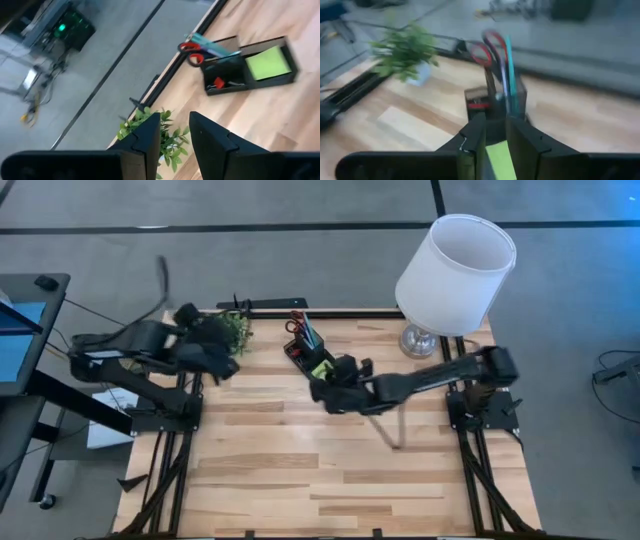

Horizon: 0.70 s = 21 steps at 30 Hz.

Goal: Pick and place office supplies into organizer
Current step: Return to Home Position

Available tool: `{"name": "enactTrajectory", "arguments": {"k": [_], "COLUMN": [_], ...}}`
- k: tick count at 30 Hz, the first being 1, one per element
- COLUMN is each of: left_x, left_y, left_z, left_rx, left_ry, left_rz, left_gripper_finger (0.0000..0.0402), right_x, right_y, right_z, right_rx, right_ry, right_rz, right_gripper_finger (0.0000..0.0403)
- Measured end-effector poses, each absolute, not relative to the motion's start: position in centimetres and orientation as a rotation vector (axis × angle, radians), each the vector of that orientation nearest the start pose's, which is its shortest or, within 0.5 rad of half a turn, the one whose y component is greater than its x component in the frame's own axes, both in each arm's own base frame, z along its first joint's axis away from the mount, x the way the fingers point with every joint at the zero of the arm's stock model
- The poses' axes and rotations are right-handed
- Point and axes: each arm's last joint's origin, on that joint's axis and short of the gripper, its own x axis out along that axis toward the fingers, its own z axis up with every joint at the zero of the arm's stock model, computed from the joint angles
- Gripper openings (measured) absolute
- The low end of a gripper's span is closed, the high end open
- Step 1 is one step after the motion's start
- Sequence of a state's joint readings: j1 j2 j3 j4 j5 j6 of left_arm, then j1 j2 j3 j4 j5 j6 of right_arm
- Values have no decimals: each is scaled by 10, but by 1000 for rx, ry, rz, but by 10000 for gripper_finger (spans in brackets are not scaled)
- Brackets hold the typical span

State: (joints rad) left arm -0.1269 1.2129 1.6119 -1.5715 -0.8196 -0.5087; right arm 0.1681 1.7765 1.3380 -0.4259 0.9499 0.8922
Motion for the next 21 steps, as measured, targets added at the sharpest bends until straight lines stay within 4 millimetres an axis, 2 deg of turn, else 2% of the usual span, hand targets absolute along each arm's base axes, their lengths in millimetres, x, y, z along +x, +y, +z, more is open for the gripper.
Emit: {"name": "enactTrajectory", "arguments": {"k": [4, 9, 12, 14, 16, 18, 21], "left_x": [128, 60, 25, 11, 7, 12, 32], "left_y": [-3, 8, 16, 19, 19, 17, 10], "left_z": [435, 449, 436, 414, 383, 349, 303], "left_rx": [73, -22, -97, -113, -136, -181, -194], "left_ry": [767, 595, 525, 510, 503, 450, 365], "left_rz": [764, 705, 695, 690, 675, 633, 461], "left_gripper_finger": [100, 100, 100, 100, 100, 100, 100], "right_x": [334, 263, 228, 213, 204, 201, 214], "right_y": [66, 87, 91, 90, 87, 87, 94], "right_z": [302, 358, 377, 378, 370, 353, 320], "right_rx": [129, -32, -33, -44, 11, 69, 113], "right_ry": [389, 434, 413, 426, 415, 437, 409], "right_rz": [-863, -652, -591, -570, -568, -496, -272], "right_gripper_finger": [71, 71, 71, 71, 72, 72, 72]}}
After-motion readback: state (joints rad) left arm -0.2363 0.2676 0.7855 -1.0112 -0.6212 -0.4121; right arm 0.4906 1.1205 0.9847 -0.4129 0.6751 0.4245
